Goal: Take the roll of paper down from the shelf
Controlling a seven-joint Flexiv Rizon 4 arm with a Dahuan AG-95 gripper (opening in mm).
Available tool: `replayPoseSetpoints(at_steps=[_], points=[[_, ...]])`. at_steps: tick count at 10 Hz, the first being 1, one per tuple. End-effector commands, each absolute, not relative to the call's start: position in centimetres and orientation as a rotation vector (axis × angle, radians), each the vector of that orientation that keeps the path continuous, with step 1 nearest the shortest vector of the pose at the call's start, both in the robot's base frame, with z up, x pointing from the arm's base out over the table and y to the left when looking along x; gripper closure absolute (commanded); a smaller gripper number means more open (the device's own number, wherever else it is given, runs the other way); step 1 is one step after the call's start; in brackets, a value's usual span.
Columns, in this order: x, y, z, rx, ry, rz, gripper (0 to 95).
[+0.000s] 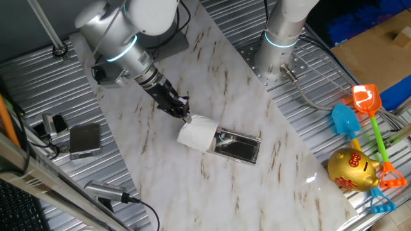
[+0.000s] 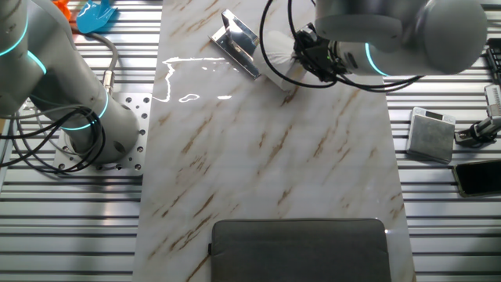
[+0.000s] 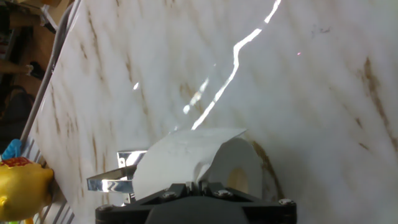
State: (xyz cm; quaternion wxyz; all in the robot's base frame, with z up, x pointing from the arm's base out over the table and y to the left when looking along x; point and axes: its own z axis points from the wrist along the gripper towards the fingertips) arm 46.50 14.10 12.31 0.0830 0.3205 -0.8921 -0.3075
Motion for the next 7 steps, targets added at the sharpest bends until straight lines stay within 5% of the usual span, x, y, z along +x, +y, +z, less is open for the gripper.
replayPoseSetpoints(at_steps=[1,7], points=[[45.8,14.4,12.2,0.95,-2.668,-0.917,95.0],[44.4,15.1,11.9,0.929,-2.681,-0.927,95.0]])
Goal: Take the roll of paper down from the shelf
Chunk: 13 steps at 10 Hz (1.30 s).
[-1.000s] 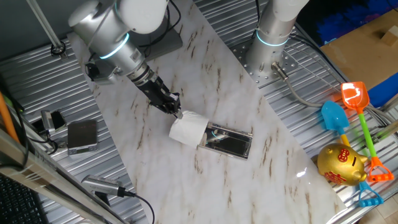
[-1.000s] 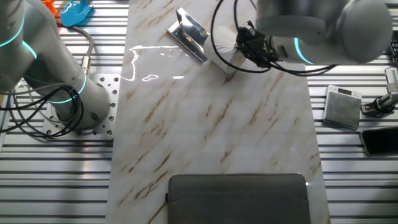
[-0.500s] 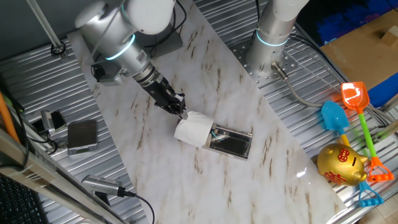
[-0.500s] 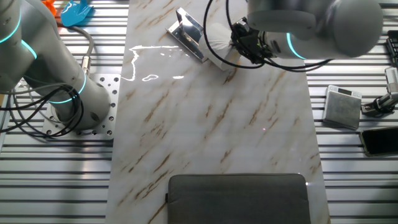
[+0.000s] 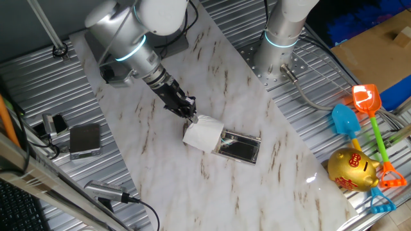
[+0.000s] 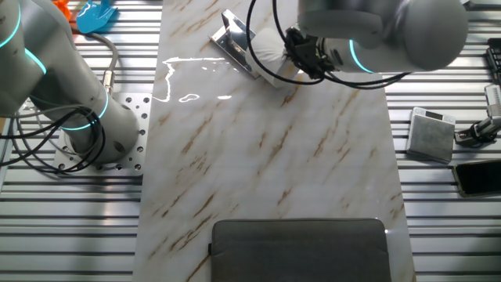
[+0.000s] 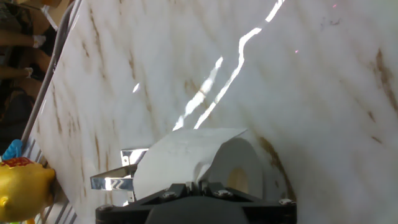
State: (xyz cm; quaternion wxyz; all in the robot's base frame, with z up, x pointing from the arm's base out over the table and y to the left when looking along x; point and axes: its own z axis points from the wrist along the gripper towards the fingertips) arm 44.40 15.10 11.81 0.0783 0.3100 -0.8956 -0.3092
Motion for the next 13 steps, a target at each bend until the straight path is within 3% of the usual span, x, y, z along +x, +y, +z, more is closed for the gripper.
replayPoseSetpoints(at_steps=[1,13], points=[[44.1,15.3,11.8,0.92,-2.686,-0.93,95.0],[43.4,17.3,11.7,0.911,-2.698,-0.921,95.0]])
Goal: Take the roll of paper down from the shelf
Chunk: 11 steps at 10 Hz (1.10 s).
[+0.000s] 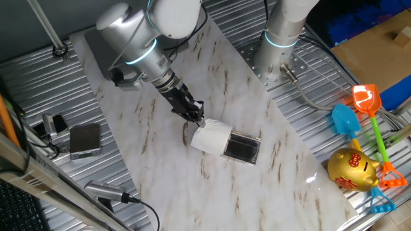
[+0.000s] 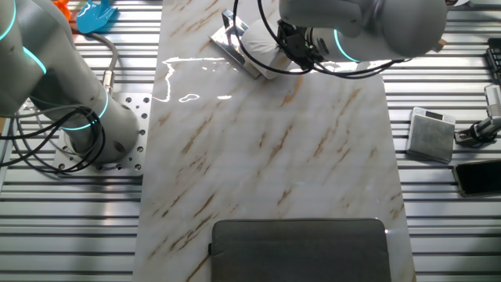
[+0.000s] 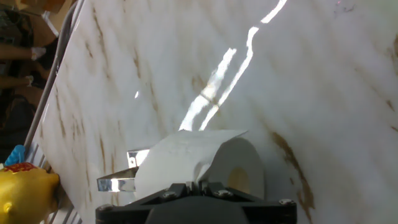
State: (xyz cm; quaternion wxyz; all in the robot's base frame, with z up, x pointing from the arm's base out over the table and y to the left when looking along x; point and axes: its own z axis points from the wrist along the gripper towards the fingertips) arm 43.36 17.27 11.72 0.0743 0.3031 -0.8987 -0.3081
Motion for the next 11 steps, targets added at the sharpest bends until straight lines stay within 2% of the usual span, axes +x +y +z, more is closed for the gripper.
replayPoseSetpoints(at_steps=[1,11], points=[[43.37,17.32,11.72,0.92,-2.697,-0.923,95.0],[43.37,17.32,11.72,0.986,-2.662,-0.941,95.0]])
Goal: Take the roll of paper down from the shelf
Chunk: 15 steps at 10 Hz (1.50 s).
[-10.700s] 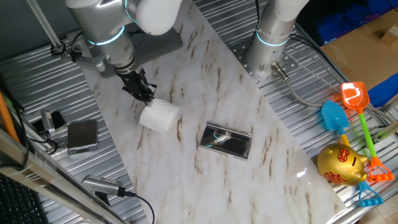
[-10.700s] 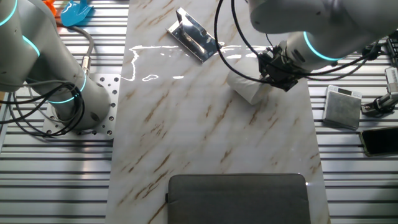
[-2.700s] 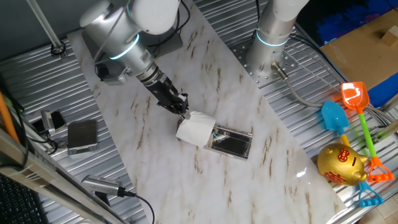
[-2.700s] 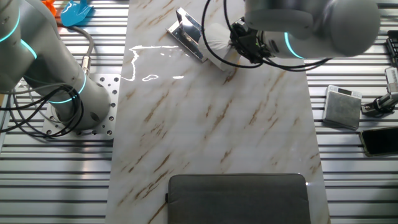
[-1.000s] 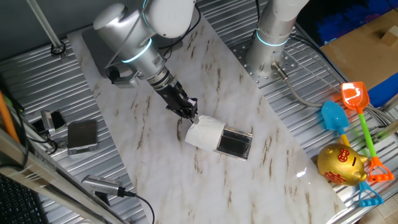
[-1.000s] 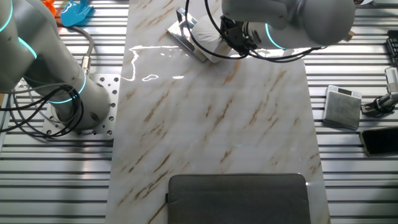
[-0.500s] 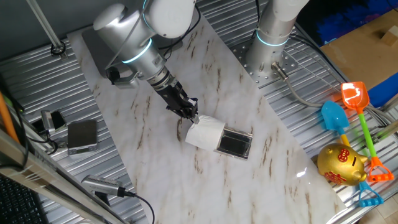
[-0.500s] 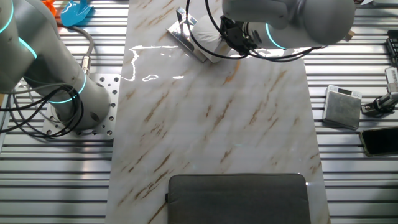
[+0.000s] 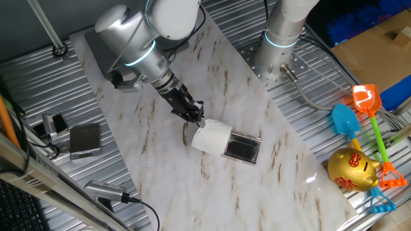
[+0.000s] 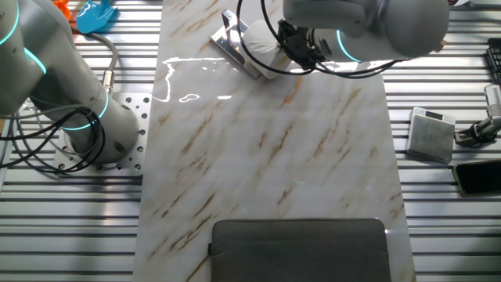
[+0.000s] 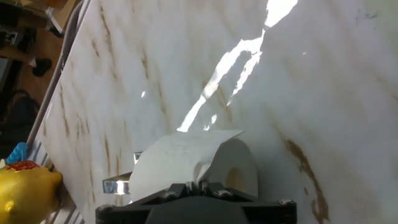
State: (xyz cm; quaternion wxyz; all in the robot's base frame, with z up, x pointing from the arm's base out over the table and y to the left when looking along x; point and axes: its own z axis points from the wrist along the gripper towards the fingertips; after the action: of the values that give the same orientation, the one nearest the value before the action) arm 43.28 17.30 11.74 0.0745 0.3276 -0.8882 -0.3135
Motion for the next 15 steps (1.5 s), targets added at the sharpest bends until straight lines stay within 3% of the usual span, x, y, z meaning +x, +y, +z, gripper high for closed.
replayPoseSetpoints(at_steps=[1,15], points=[[43.37,17.32,11.72,0.996,-2.66,-0.944,95.0],[43.37,17.32,11.72,1.034,-2.641,-0.975,95.0]])
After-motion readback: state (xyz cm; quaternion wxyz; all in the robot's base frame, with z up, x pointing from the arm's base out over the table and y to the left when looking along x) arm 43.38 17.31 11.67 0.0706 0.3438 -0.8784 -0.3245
